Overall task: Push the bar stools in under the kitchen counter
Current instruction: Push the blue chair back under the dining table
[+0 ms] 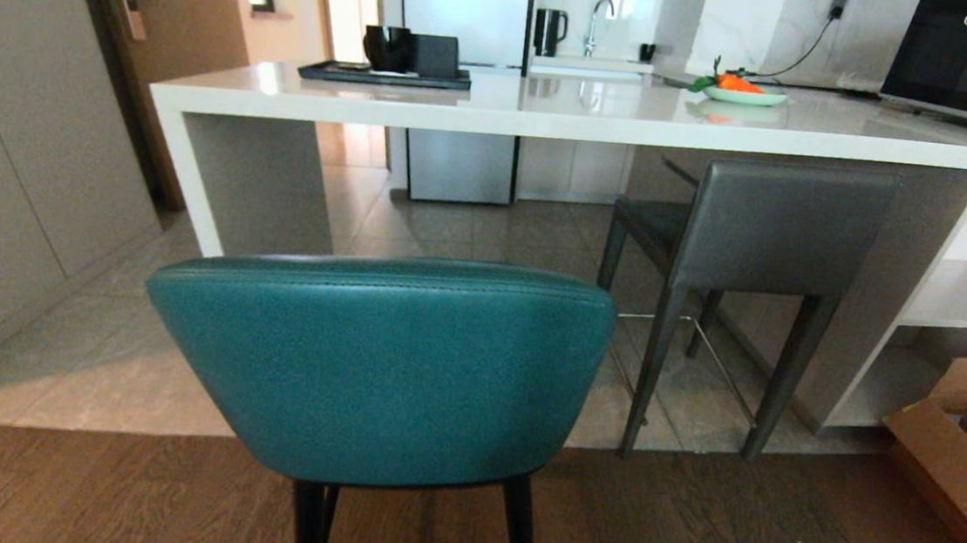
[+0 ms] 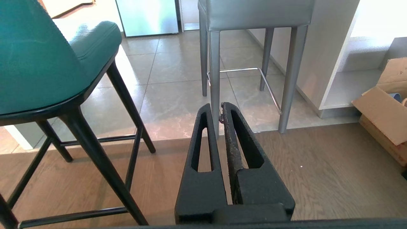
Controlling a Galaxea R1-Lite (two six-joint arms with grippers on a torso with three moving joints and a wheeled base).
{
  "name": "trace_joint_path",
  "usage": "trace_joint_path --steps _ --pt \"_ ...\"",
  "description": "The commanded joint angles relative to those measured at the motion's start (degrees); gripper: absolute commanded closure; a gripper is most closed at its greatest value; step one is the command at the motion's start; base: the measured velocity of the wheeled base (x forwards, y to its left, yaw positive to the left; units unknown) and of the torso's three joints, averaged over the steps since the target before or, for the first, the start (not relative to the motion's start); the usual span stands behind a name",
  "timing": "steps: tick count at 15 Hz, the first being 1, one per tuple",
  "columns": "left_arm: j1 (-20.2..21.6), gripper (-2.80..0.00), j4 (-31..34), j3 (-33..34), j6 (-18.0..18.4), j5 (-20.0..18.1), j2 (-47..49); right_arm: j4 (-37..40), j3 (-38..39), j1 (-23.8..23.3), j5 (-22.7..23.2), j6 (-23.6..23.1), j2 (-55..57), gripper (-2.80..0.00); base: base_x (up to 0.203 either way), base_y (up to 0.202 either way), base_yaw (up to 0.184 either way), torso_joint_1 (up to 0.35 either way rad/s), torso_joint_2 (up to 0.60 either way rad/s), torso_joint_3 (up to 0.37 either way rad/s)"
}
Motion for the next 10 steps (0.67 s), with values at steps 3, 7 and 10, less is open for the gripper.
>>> trace_joint_path --steps 3,7,10 --pt "0.0 0.0 -0.3 2.3 -1.1 0.7 0.0 -0.1 1.3 0.0 0.1 -0.3 0.0 0.0 0.0 0.0 0.0 0.0 0.0 0.0" --pt "0.0 0.0 -3.6 2.3 -1.7 0.9 0.1 -0.1 1.2 0.0 0.0 -0.2 0.0 0.0 0.0 0.0 0.0 0.0 0.0 0.0" --pt "0.0 0.0 -3.6 2.3 -1.6 0.9 0.1 0.0 1.3 0.0 0.0 -0.2 0.0 0.0 0.0 0.0 0.0 0.0 0.0 0.0"
